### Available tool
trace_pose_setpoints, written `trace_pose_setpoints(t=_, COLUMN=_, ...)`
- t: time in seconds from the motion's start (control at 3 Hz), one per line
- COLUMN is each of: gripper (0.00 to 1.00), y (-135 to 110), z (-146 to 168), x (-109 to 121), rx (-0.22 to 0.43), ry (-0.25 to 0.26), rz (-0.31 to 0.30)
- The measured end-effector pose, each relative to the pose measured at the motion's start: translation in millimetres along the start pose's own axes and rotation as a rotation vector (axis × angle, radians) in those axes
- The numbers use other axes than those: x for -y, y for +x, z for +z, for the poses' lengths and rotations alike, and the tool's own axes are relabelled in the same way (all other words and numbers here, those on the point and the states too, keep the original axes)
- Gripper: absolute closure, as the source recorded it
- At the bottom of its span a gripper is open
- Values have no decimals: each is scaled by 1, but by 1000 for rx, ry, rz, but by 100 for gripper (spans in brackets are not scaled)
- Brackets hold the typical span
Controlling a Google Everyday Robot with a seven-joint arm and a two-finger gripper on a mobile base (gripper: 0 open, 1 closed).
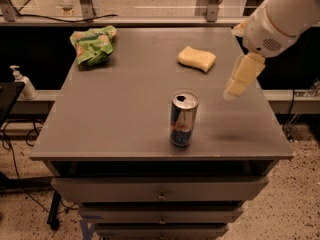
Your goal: Move sponge near green rice chip bag
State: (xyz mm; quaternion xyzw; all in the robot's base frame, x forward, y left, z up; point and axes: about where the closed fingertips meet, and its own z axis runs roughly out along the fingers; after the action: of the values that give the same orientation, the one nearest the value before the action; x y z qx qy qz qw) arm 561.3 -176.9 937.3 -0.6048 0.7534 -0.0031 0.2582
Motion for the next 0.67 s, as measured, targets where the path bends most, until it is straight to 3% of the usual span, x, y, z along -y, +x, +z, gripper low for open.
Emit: trace_pose_setpoints(t=0.67, gripper=0, y=-4, z=89, x=85, rx=92, ry=16, rz=148)
